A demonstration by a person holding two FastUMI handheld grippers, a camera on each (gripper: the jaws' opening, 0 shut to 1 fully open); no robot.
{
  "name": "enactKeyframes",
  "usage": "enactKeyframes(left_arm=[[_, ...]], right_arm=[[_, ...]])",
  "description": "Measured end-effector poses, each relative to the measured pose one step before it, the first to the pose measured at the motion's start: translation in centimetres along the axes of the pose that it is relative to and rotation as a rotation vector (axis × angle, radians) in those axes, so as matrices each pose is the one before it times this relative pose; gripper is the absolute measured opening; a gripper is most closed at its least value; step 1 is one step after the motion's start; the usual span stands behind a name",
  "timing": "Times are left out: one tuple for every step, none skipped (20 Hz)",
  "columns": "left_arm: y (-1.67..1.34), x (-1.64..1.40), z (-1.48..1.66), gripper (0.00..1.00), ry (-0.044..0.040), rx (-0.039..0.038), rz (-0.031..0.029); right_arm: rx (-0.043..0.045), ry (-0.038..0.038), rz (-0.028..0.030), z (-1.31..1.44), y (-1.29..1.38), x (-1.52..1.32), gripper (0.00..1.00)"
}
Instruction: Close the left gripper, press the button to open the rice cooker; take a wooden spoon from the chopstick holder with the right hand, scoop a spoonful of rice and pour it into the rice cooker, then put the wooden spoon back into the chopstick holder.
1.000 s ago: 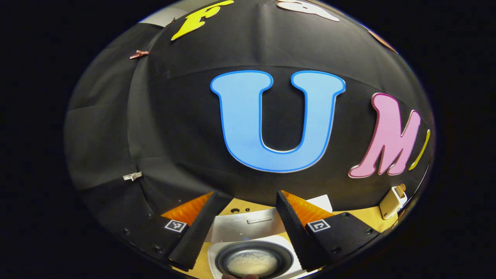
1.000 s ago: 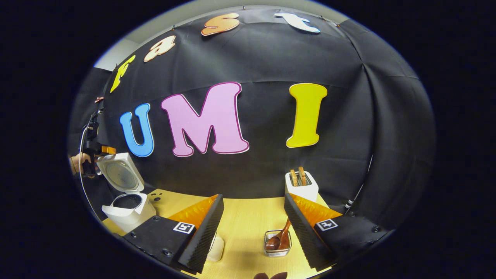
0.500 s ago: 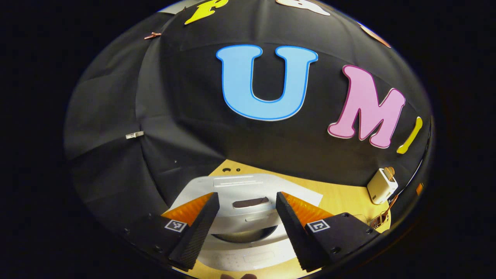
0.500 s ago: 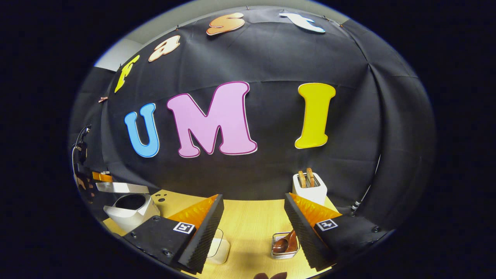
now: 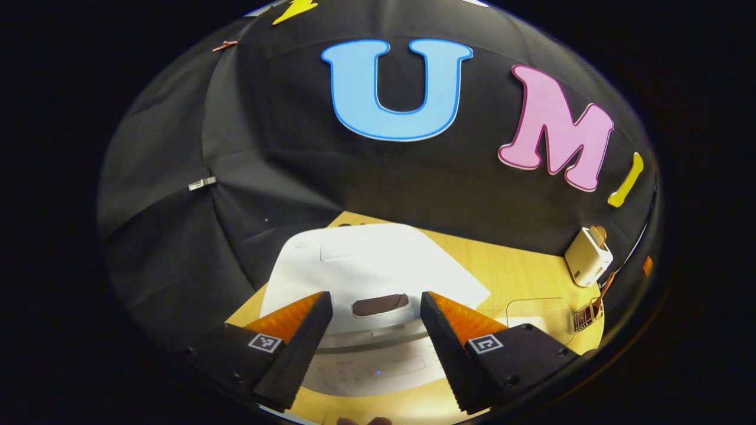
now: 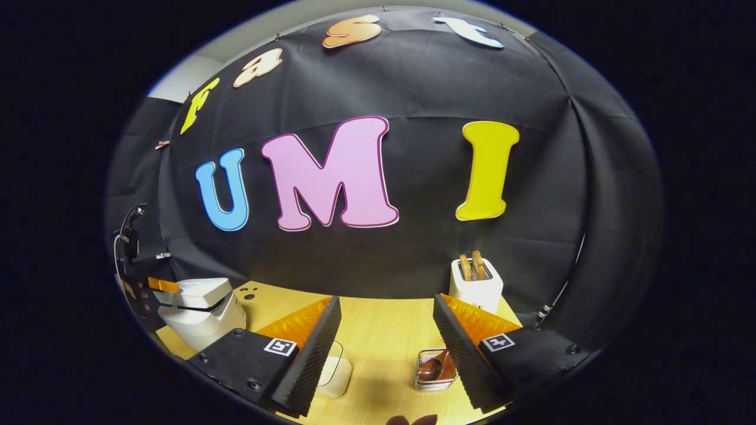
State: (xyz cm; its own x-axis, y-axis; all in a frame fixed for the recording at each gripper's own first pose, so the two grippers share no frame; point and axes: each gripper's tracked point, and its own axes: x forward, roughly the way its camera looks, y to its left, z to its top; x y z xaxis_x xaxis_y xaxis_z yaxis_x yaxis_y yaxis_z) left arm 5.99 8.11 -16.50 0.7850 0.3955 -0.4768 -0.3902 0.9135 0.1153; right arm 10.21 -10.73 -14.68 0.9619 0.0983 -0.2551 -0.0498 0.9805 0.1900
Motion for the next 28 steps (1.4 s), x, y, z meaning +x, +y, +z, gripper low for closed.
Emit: enactKeyframes(left_arm=[[-0.022,0.205,-0.694,0.99,0.01648,-0.0054,-0.00033],[-0.084,0.197,-0.838,0.99,0.01891,-0.0005,0.00116],[0.033,0.181,-0.584,0.99,0.01047,0.00537,0.00376],[-0.041,0.241,-0.661,0.99,0.01405,0.01463,0.00731],[0.008,-0.024,-0.086,0.99,-0.00036,0.01273,0.00449],[0.046,0.229,-0.183,0.99,0.00821,0.00952,0.00489],[0.034,0.222,-0.452,0.99,0.01523,0.00639,0.00313],[-0.001,0.163,-0.591,0.99,0.02707,0.00792,0.00569],[-0.04,0.173,0.082,0.99,-0.01495,0.01824,0.00024],[0.029,-0.153,-0.074,1.0,0.01188,-0.00069,-0.00454],[0.063,0.107,-0.048,1.0,0.00797,-0.01064,-0.00765],[-0.114,0.083,0.094,1.0,-0.00165,-0.00121,-0.00406],[0.023,-0.169,-0.107,1.0,0.00059,-0.00386,0.00189],[-0.018,0.02,0.103,1.0,-0.00071,0.00279,0.00155],[0.027,0.035,0.126,1.0,-0.01018,0.00541,0.00122],[0.055,-0.034,0.186,1.0,-0.00497,0.00627,0.00489],[0.266,-0.193,0.184,0.99,-0.01728,-0.00074,0.01228],[0.118,-0.397,0.75,0.99,-0.03708,-0.00156,0.0071],[0.061,-0.511,0.843,0.98,-0.04717,-0.00165,0.00305],[-0.089,-0.391,0.81,0.96,-0.0385,-0.00397,-0.01323],[0.03,-0.67,0.446,0.96,-0.02066,-0.00737,-0.00743],[0.174,-0.496,0.595,0.96,-0.02526,-0.01886,-0.00249],[-0.043,-0.62,0.715,0.96,-0.03414,-0.0283,-0.00893],[-0.152,-0.911,1.123,0.96,-0.04809,-0.02705,-0.01696],[-0.08,-1.293,1.122,0.96,-0.0505,-0.01959,-0.02264],[0.036,-1.506,1.264,0.97,-0.05605,-0.01462,-0.02492],[-0.058,-3.06,1.988,0.96,-0.09448,-0.02436,-0.05782],[0.031,-1.626,1.161,0.95,-0.05207,-0.01225,-0.03676]], right_arm=[[-0.00324,-0.00028,0.00733,-0.059,0.182,0.116,0.97],[-0.00012,0.00213,0.00738,-0.093,0.266,0.048,0.97],[-0.00099,0.00642,0.0094,-0.17,0.364,0.185,0.97],[-0.00399,0.00776,0.01218,-0.373,0.381,0.123,0.97],[-0.00326,0.00334,0.0108,-0.092,0.37,0.086,0.97],[-0.00623,0.00329,0.01527,-0.111,0.603,0.189,0.97],[-0.00474,0.00459,0.01292,-0.183,0.494,0.168,0.97],[-0.00255,0.00674,0.01387,-0.242,0.602,0.166,0.97],[-0.00173,0.00956,0.01064,-0.299,0.464,0.316,0.97],[-0.00051,0.01138,0.02175,-0.201,1.044,0.427,0.97],[0.0023,0.00741,0.01613,-0.084,0.582,0.287,0.97],[0.00182,0.00786,0.01803,-0.121,0.765,0.394,0.97],[-0.00055,0.00547,0.01856,-0.005,0.745,0.269,0.97],[-0.00228,0.00497,0.0135,-0.032,0.649,0.371,0.97],[-0.00235,0.00192,0.01551,0.182,0.636,0.451,0.97],[-0.00484,0.00023,0.00905,0.24,0.585,0.33,0.97],[-0.00383,-0.00112,0.00858,0.214,0.477,0.438,0.97],[-0.00787,-0.00048,0.00342,0.378,0.433,0.491,0.97],[-0.01931,-0.00567,-0.00395,0.674,0.254,0.485,0.97],[-0.01833,-0.01392,-0.00383,0.739,0.309,0.395,0.97],[-0.02084,-0.01055,-0.01359,0.765,0.6,0.355,0.97],[-0.01925,-0.00742,-0.01604,0.54,0.064,0.554,0.97],[-0.00837,-0.00658,-0.01742,0.506,0.265,0.61,0.97],[0.00104,-0.0075,-0.02239,0.431,0.069,0.389,0.98],[0.00899,-0.00633,-0.02643,0.417,0.03,0.287,0.97],[0.01137,-0.01922,-0.02998,0.66,0.183,0.102,0.97],[0.00154,-0.02275,-0.02129,0.73,0.498,0.11,0.97],[-0.00299,-0.00944,-0.01328,0.335,0.416,-0.16,0.97]])
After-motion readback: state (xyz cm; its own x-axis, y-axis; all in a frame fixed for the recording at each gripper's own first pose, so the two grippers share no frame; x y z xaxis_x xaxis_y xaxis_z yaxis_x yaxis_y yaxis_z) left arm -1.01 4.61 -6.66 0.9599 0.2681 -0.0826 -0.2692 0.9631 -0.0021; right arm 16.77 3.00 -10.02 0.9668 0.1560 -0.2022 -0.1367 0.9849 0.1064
